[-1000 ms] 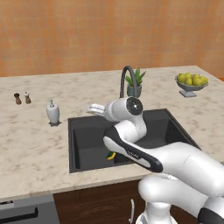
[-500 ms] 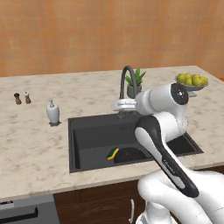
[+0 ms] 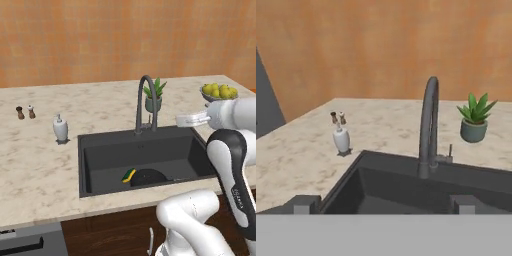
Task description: Pick the pan and sponge and place them into the sink. Then turn on the water.
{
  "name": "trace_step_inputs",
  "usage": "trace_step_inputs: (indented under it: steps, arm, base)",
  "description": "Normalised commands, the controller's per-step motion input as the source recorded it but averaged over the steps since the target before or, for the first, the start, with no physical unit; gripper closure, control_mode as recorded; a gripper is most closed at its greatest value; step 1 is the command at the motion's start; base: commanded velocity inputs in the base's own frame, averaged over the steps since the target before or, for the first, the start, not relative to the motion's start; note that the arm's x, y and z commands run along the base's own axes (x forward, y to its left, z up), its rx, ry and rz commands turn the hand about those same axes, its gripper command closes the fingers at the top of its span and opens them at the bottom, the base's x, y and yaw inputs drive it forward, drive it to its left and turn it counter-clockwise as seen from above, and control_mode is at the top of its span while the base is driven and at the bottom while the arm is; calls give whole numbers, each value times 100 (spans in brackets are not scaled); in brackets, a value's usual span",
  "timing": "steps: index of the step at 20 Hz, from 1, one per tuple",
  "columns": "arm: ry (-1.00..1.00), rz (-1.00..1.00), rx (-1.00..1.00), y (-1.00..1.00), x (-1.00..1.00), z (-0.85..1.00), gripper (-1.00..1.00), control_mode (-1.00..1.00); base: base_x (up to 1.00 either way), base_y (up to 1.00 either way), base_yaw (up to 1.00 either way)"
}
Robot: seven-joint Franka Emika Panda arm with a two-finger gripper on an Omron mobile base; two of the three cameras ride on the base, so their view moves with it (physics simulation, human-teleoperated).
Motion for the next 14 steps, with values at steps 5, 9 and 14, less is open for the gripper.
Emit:
trace_step_inputs:
  steps: [5,9,14]
  arm:
    - [-17,3,2,-99,2,0,-100,-100]
    - [-6,11,6,-69,39,-11,-100,-100]
    - [-7,16,2,-32,59,-30,-100,-100]
  base:
    - [0,0,0]
    - [0,0,0]
    - [0,0,0]
